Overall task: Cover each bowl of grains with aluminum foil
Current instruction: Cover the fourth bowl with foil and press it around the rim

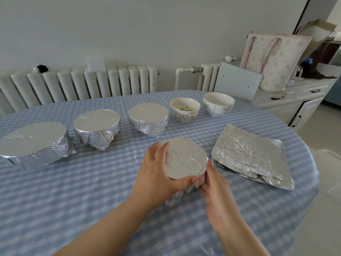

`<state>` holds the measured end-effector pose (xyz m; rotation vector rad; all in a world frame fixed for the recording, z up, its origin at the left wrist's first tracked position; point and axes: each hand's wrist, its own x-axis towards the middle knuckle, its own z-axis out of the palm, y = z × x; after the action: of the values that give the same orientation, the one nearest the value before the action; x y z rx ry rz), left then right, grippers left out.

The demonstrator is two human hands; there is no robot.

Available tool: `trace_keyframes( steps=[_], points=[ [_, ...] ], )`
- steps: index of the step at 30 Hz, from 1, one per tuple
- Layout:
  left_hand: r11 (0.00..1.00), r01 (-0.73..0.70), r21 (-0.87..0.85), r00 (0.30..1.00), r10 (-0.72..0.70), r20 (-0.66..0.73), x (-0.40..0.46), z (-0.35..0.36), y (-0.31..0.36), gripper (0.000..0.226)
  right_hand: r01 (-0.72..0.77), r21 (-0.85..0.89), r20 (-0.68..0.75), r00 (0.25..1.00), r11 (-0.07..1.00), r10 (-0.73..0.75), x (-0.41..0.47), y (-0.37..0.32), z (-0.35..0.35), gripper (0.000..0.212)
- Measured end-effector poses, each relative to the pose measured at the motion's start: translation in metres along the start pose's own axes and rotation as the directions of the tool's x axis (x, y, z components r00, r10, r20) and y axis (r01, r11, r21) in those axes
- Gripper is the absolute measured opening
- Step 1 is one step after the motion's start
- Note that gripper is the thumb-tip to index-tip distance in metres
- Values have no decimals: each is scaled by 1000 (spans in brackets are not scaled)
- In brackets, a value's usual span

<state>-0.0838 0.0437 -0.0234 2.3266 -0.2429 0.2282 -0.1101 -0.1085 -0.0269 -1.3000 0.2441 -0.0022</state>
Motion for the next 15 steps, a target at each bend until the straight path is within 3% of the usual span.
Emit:
trace_keyframes(
  steps=[7, 15],
  points=[
    [1000, 24, -6, 999, -24, -32, -1, 2, 0, 129, -210, 273, 126, 975, 939, 181, 13, -11, -20, 47],
    [999, 30, -27, 1000, -30, -1, -4, -3, 0, 130, -109, 242, 63, 993, 964, 96, 8, -6, -16, 34]
  ],
)
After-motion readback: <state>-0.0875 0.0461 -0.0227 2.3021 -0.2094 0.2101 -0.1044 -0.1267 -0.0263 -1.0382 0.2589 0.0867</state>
